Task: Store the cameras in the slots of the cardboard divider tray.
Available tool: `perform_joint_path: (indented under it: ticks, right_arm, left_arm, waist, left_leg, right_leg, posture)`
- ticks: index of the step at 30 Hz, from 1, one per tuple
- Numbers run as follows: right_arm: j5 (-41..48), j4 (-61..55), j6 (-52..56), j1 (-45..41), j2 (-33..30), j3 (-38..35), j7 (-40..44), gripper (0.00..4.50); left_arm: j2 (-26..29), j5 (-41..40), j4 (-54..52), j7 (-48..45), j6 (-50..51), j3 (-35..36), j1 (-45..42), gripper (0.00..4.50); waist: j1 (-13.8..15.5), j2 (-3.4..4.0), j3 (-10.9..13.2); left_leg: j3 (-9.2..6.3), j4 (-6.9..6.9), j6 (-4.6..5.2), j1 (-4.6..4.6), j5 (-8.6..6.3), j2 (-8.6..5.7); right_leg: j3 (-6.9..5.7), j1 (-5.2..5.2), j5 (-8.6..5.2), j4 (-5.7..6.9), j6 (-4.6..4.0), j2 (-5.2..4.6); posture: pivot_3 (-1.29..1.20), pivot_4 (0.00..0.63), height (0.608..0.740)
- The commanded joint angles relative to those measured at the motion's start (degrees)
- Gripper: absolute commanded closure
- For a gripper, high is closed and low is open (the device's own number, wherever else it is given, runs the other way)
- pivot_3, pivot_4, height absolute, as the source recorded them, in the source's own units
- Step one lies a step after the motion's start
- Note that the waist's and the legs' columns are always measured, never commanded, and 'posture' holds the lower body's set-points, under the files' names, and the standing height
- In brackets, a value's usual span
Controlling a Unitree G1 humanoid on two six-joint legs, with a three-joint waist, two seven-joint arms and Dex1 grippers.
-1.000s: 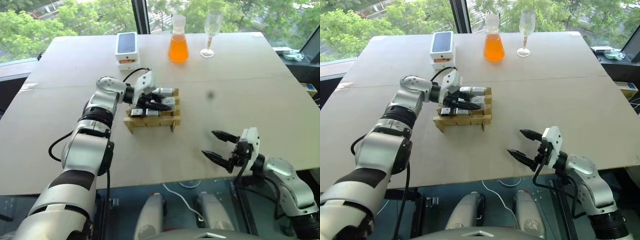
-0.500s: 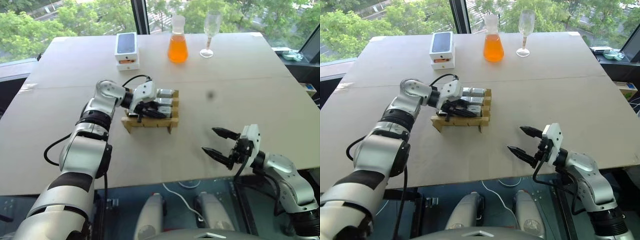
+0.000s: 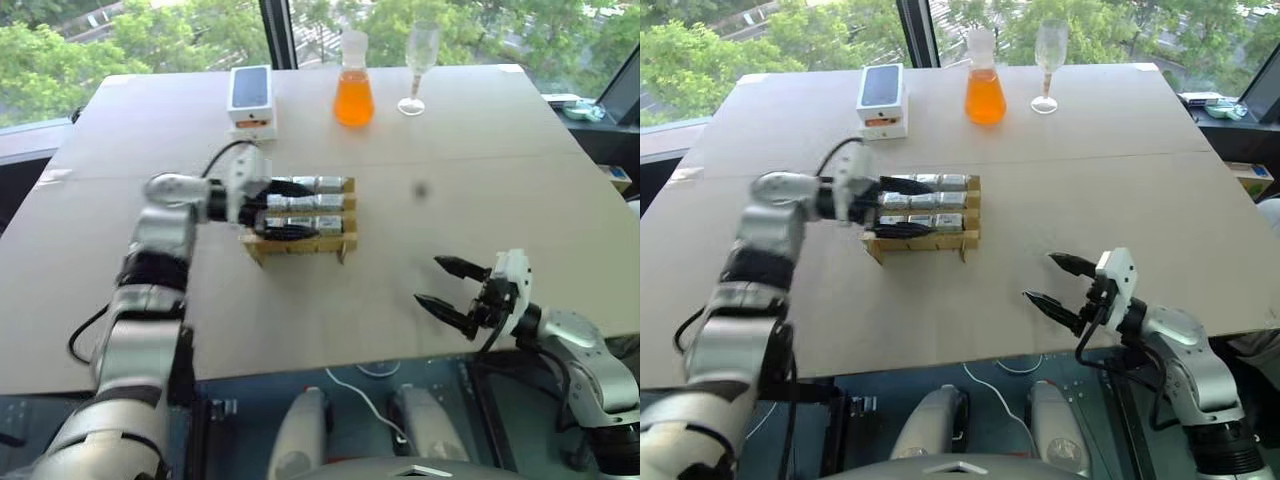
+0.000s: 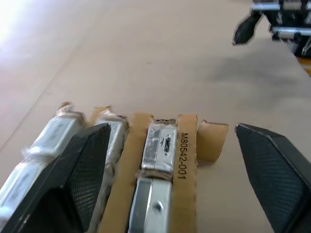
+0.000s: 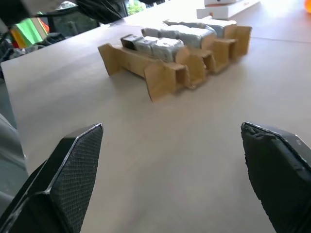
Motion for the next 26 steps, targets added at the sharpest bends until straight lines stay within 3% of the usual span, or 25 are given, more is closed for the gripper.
perform_joint_path:
  ticks: [1, 4, 6, 9, 15, 26]
  right_arm:
    - [-1.63, 1.80, -4.39, -0.39, -0.40, -3.41, 0.96, 0.00]
    - [0.17, 5.47, -7.69, -0.62, -0.46, -6.39, 5.02, 0.00]
    - [0.04, 7.71, -8.68, -0.71, -1.14, -7.08, 7.19, 0.00]
    - [-0.80, 10.21, -7.85, -1.46, -1.99, -6.91, 8.35, 0.00]
    - [-1.66, 16.17, -10.21, -4.25, -2.32, -7.20, 12.86, 0.00]
    - [-3.25, 16.56, -13.89, -0.86, -1.60, -10.15, 10.89, 0.00]
  left_arm:
    - [1.49, -4.85, -22.16, 10.71, 9.83, 8.23, 14.83, 0.27]
    - [-3.48, -6.21, -39.23, 21.00, 13.52, 15.03, 35.27, 0.27]
    - [-7.83, -4.62, -46.15, 26.21, 12.80, 15.57, 47.55, 0.27]
    - [-12.58, -1.10, -48.87, 31.90, 7.17, 13.71, 56.52, 0.27]
    - [-14.78, -0.08, -46.32, 35.49, -0.14, 12.96, 59.80, 0.27]
    - [-9.21, -3.65, -40.77, 33.32, -1.49, 11.71, 53.30, 0.27]
  waist:
    - [0.23, 0.01, -0.01]
    - [0.77, 0.02, -0.03]
    - [0.78, 0.07, -0.07]
    - [1.74, 0.06, -0.07]
    - [2.28, 0.16, -0.13]
    - [2.04, 0.37, -0.27]
  left_leg:
    - [0.00, 0.00, 0.00, -0.03, 0.00, -0.01]
    - [-0.10, 0.00, 0.01, -0.08, -0.01, -0.05]
    - [0.02, 0.00, 0.06, 0.07, -0.04, -0.04]
    - [-0.14, 0.01, 0.07, 0.15, -0.05, 0.00]
    - [0.14, 0.04, 0.06, 0.24, -0.05, 0.47]
    - [0.50, 0.02, 0.14, 0.11, -0.03, 0.45]
  right_leg:
    - [-0.03, -0.02, 0.00, -0.05, 0.00, 0.00]
    - [-0.17, 0.00, 0.01, -0.09, 0.01, -0.15]
    - [-0.10, 0.21, 0.01, -0.33, 0.02, -0.46]
    - [-0.27, 0.51, 0.05, -0.73, 0.02, -0.48]
    - [-0.49, 0.78, -0.02, -0.91, -0.13, -0.42]
    - [-0.41, 0.68, 0.21, -1.00, -0.06, -0.03]
  posture:
    - [0.00, 0.150, 0.740]
    - [0.00, 0.150, 0.740]
    - [0.00, 0.150, 0.740]
    - [0.00, 0.150, 0.740]
    - [0.00, 0.150, 0.740]
    - [0.00, 0.150, 0.740]
